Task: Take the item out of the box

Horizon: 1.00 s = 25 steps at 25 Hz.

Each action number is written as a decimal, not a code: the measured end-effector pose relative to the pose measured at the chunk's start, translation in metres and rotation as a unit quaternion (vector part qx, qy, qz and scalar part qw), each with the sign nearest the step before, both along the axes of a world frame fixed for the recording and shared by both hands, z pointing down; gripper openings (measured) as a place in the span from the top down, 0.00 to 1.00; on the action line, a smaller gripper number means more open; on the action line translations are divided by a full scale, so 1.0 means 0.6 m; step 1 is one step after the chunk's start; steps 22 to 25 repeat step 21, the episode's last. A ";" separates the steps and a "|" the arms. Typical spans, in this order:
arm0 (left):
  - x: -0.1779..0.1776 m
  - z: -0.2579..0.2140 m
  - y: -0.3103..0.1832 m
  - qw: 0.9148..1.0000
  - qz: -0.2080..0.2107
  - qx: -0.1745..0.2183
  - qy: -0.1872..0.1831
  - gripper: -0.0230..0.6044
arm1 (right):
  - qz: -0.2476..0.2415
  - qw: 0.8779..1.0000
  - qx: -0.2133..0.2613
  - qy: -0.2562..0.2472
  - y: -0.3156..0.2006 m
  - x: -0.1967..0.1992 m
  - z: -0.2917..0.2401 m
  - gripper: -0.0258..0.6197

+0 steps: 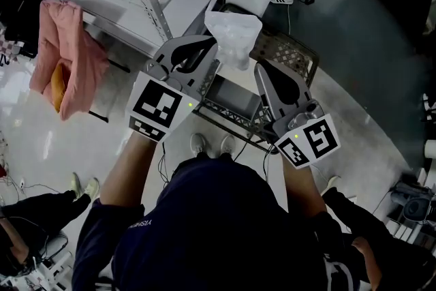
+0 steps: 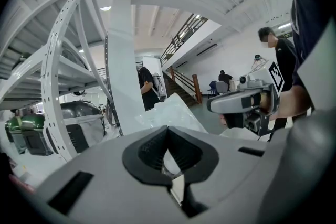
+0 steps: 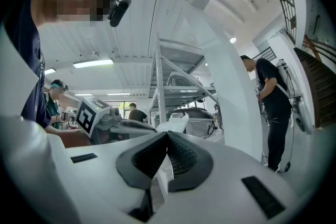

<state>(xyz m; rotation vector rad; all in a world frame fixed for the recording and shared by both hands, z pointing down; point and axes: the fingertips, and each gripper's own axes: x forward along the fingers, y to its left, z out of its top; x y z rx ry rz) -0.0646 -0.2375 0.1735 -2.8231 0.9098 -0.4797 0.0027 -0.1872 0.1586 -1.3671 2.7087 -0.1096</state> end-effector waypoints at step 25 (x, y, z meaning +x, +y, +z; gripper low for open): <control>0.001 0.013 -0.007 1.000 -0.001 -0.003 -0.003 0.95 | 0.000 1.000 -0.006 0.000 -0.005 0.001 0.014 0.93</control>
